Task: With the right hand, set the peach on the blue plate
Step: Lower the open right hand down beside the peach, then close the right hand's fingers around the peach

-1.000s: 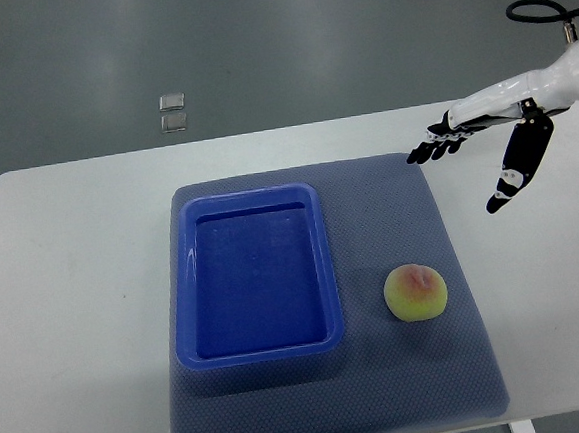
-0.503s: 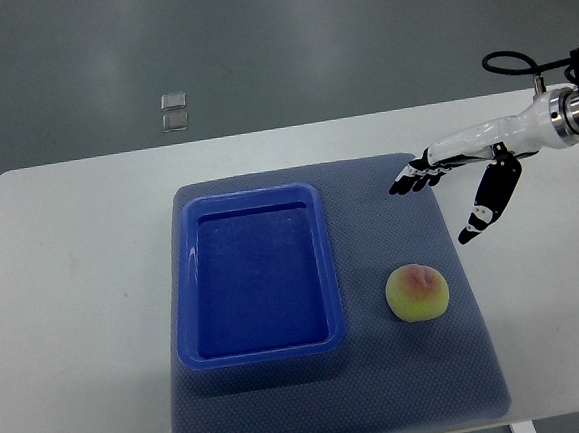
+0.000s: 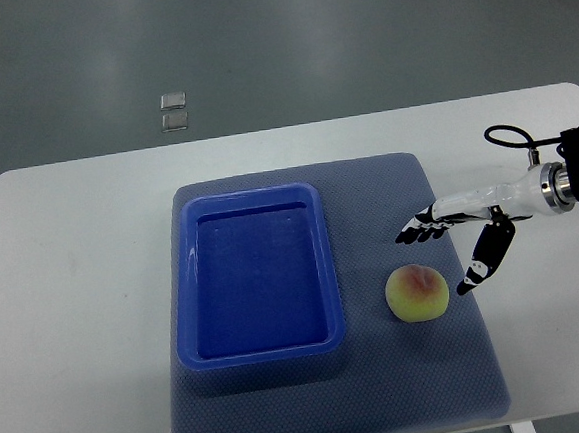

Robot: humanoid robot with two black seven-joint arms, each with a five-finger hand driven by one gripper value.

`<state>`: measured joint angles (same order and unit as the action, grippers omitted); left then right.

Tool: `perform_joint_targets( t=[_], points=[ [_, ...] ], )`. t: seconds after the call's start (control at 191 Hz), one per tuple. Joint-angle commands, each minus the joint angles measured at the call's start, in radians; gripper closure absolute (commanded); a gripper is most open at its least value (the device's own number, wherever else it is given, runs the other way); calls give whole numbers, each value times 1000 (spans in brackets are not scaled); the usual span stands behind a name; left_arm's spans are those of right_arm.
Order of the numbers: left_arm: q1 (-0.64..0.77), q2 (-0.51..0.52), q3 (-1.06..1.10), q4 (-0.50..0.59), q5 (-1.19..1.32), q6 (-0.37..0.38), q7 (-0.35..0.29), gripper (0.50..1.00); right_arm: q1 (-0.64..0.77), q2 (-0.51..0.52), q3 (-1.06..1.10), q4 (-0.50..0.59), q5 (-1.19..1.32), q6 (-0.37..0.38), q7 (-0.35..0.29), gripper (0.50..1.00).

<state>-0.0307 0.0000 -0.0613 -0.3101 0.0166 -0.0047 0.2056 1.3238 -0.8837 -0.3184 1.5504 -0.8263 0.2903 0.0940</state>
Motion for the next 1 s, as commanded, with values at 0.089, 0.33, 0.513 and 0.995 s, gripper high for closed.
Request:
perform_joint_targets(
  t=[0.089, 0.33, 0.513, 0.995],
  points=[
    [0, 0, 0, 2, 0, 0, 0, 500, -97, 28, 70, -23, -1, -22, 10, 572],
    [0, 0, 0, 3, 0, 0, 0, 500, -186, 51, 114, -55, -28, -65, 36, 572],
    [0, 0, 0, 3, 0, 0, 0, 500, -222, 54, 117, -64, -70, -79, 55, 574],
    [0, 0, 0, 5, -1, 2, -2, 500, -294, 94, 137, -87, -93, -164, 110, 670]
  ],
)
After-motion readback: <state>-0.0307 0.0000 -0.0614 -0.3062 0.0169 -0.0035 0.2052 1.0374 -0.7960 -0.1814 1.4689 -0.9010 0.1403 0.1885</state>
